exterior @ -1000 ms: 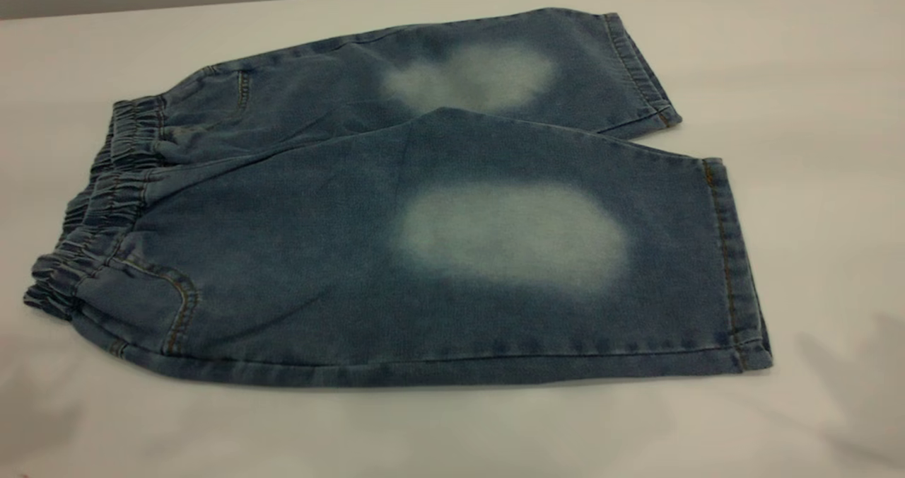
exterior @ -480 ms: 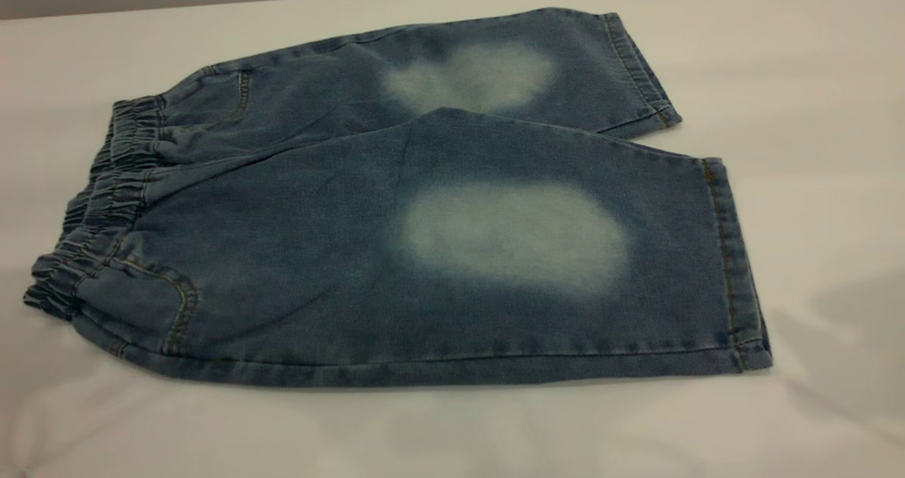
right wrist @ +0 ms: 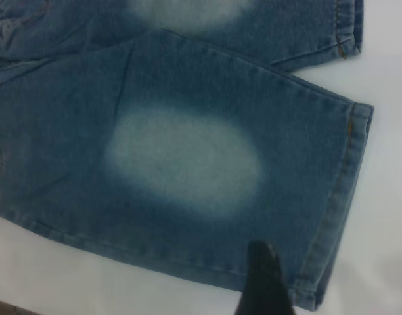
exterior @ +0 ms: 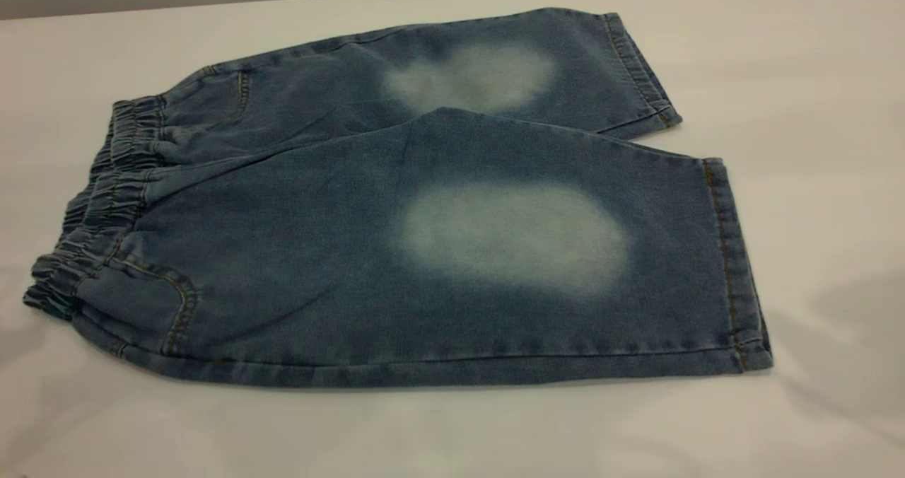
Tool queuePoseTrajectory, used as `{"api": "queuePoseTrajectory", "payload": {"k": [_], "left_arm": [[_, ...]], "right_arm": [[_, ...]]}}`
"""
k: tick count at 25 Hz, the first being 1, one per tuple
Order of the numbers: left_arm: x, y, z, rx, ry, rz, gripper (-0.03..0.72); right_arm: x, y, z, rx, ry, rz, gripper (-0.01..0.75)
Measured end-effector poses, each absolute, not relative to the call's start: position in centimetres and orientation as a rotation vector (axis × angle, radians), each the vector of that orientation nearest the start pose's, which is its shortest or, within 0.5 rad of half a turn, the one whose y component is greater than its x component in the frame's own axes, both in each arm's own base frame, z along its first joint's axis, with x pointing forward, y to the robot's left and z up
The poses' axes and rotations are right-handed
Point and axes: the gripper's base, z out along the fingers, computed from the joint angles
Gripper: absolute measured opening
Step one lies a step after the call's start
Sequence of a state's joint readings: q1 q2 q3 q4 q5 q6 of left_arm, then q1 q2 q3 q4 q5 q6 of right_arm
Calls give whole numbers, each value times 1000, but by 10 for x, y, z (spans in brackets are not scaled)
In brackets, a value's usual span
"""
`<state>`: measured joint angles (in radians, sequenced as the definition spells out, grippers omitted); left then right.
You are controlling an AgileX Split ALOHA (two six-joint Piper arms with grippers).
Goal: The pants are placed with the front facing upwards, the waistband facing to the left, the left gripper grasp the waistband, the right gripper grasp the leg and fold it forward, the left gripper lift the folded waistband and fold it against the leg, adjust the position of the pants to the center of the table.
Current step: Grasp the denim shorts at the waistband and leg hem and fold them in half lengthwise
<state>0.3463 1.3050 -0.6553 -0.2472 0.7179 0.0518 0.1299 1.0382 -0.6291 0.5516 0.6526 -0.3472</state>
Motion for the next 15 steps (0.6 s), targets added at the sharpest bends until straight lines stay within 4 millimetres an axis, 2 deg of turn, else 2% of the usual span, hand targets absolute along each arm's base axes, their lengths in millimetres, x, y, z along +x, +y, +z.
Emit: {"api": "queuePoseTrajectory", "payload": {"k": [5, 10, 15], "left_arm": [[198, 70, 184, -831, 2767, -277, 341], [207, 67, 162, -825, 2829, -399, 335], [216, 68, 134, -887, 2853, -625, 330]], "right_arm": [[185, 52, 261, -157, 2442, 490, 425], [185, 52, 261, -179, 2437, 480, 425], [186, 52, 261, -201, 2428, 469, 425]]}}
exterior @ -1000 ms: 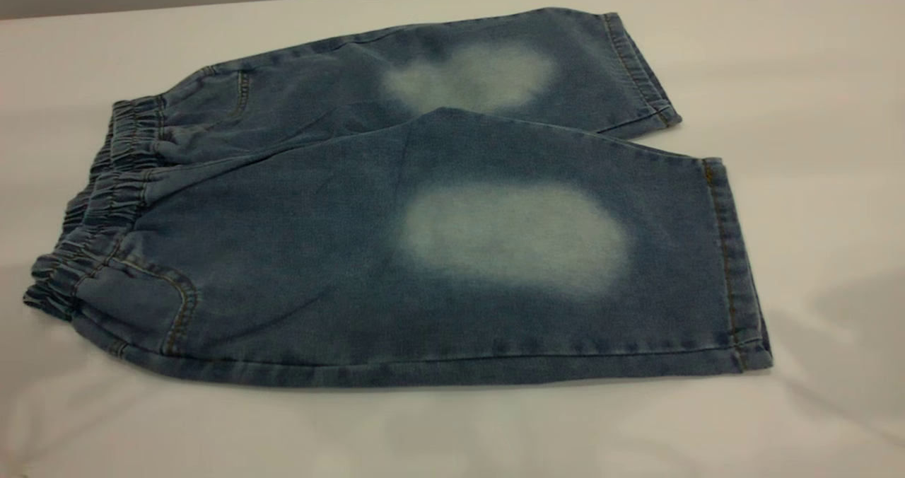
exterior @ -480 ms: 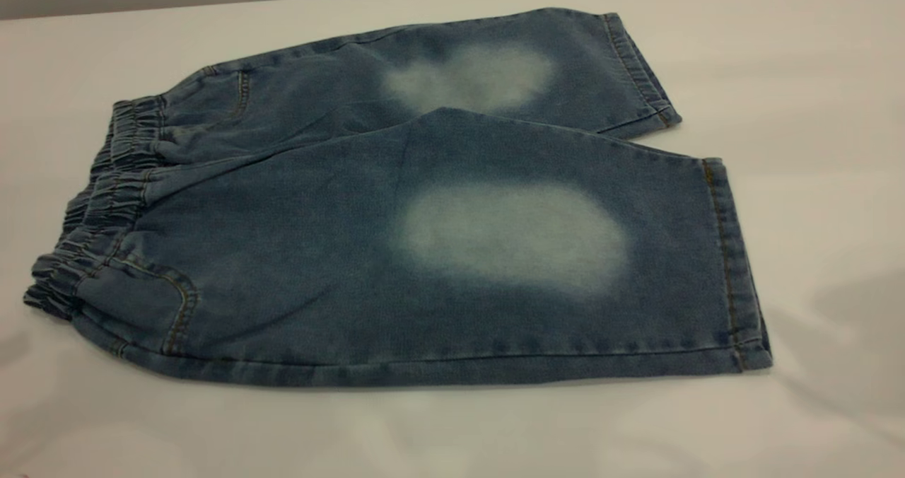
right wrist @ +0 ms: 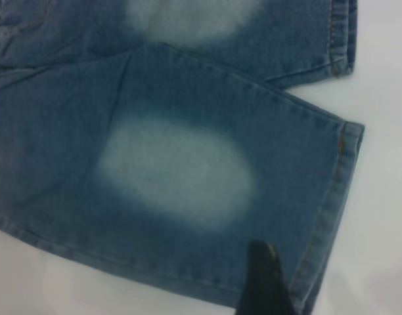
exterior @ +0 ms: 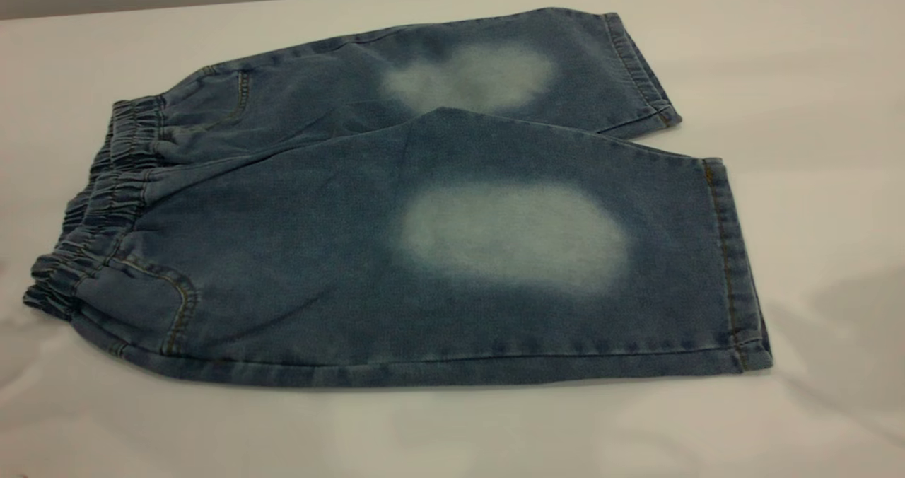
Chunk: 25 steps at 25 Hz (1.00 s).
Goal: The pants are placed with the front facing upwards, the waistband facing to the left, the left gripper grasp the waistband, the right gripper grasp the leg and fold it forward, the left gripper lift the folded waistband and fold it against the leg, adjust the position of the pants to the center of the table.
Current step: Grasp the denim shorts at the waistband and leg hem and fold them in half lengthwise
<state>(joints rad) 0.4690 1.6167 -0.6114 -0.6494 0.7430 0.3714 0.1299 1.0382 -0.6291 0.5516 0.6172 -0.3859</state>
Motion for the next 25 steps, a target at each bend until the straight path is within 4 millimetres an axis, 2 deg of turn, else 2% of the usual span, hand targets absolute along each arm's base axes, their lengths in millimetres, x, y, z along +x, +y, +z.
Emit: {"api": "queuePoseTrajectory", "payload": {"k": [4, 8, 15, 21, 25], "left_arm": [[218, 75, 113, -984, 2809, -828, 326], [222, 75, 101, -923, 2773, -965, 321], [222, 86, 96, -708, 2821, -730, 328], [223, 86, 95, -720, 2815, -741, 435], [226, 85, 88, -784, 2808, -784, 489]], "right_arm": [[186, 52, 262, -203, 2424, 466, 425], [186, 52, 262, -209, 2423, 464, 425], [186, 52, 261, -214, 2423, 462, 425], [186, 52, 261, -214, 2423, 462, 425], [187, 52, 260, -215, 2429, 460, 425]]}}
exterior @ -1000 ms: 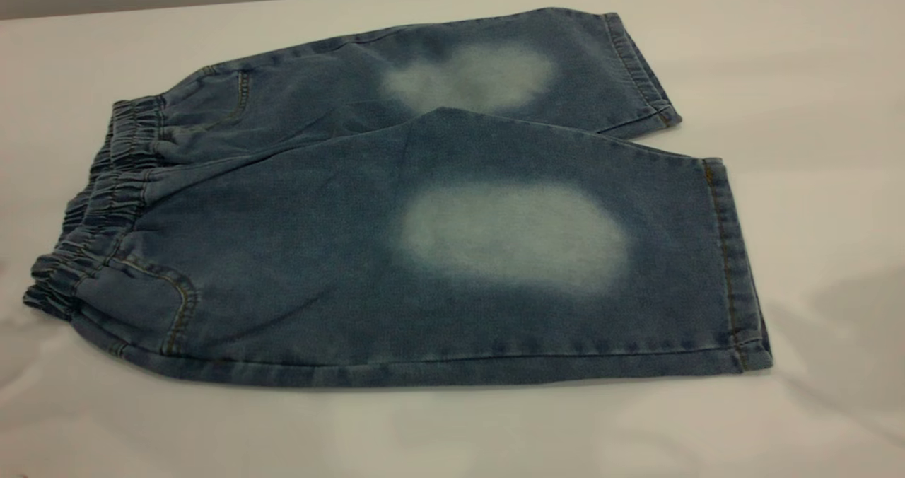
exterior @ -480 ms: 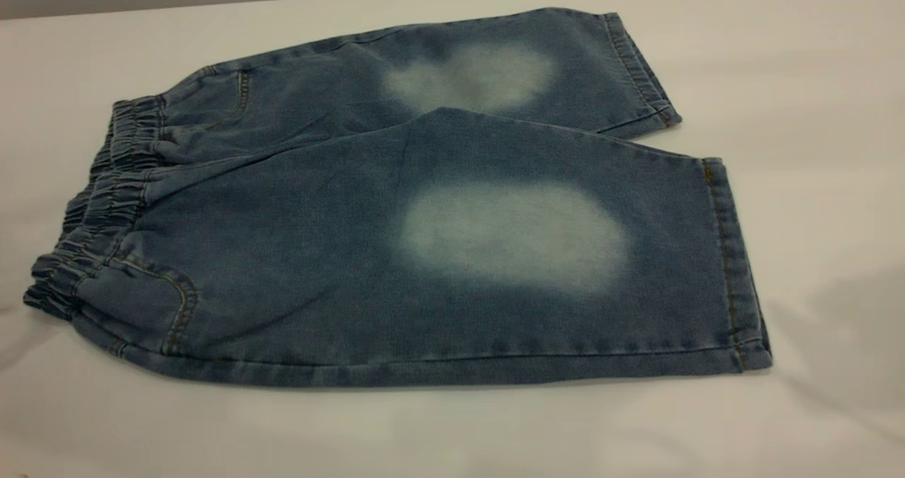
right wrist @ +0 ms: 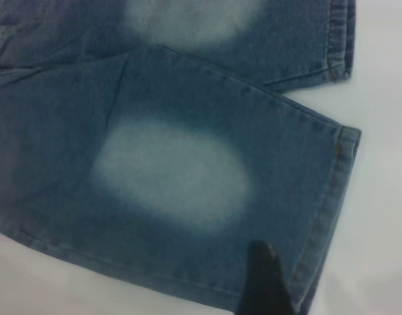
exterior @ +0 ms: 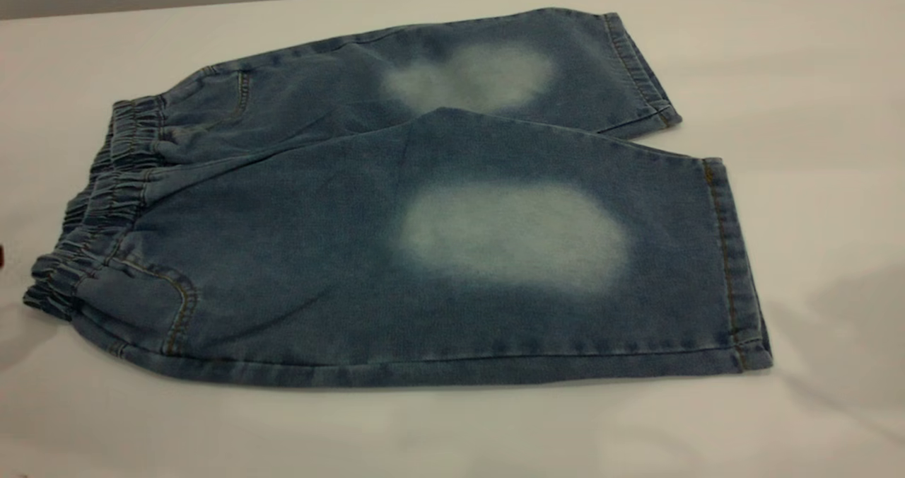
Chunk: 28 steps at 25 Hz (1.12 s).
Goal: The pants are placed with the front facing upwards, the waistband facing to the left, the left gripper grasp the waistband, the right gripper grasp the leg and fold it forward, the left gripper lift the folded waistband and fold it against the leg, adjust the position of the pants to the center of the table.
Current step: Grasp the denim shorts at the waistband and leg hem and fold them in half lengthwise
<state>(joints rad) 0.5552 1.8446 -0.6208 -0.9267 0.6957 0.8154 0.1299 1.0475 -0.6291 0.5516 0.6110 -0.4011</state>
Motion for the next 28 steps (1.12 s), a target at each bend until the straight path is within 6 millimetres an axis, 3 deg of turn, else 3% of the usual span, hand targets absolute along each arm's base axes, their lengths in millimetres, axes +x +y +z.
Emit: {"api": "queuePoseTrajectory", "payload": {"k": [10, 28], "left_arm": [[234, 89, 63, -855, 2837, -852, 503], [242, 84, 36, -1004, 2722, -1001, 504]], "right_arm": [[188, 52, 259, -216, 2432, 460, 425], [188, 52, 259, -215, 2432, 461, 425]]}}
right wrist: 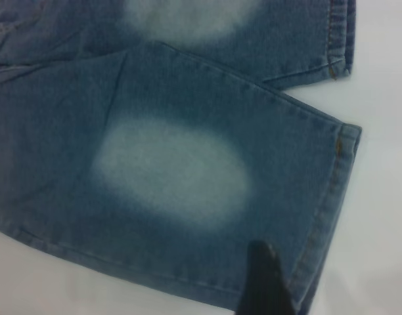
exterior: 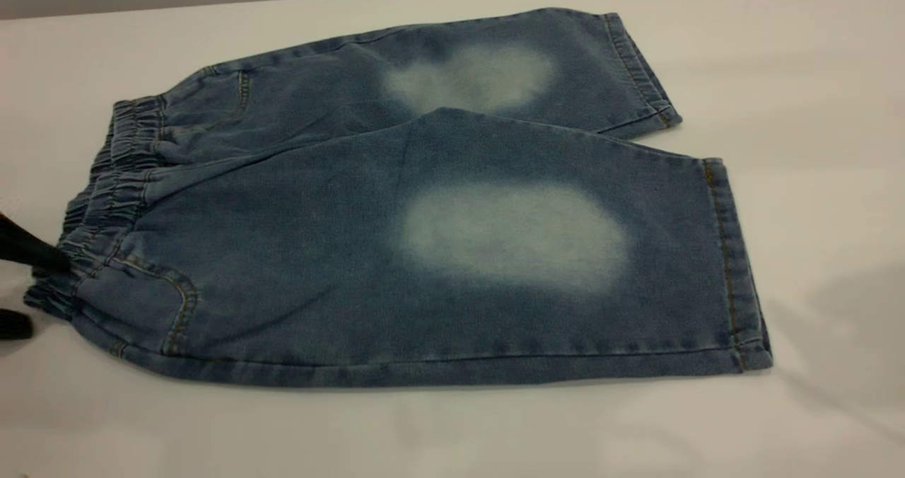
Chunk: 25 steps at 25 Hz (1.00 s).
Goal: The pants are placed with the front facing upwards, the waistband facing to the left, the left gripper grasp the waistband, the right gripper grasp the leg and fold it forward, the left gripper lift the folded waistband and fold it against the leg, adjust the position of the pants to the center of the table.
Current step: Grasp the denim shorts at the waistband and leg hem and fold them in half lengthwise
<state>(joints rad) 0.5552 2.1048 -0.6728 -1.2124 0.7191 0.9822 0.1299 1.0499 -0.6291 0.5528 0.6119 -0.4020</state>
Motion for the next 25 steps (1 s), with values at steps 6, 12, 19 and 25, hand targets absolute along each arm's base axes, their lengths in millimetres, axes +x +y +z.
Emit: {"api": "queuePoseTrajectory", "payload": {"k": [6, 12, 19, 25], "left_arm": [[245, 82, 30, -1023, 2669, -1050, 482], [245, 86, 26, -1060, 2670, -967, 380], [245, 90, 23, -1023, 2683, -879, 144], [247, 90, 24, -1056, 2643, -909, 129]], "right_arm": [[188, 52, 260, -211, 2431, 467, 425], [186, 54, 259, -197, 2446, 499, 425], [186, 55, 260, -178, 2448, 530, 425], [184, 56, 255, -104, 2510, 572, 425]]}}
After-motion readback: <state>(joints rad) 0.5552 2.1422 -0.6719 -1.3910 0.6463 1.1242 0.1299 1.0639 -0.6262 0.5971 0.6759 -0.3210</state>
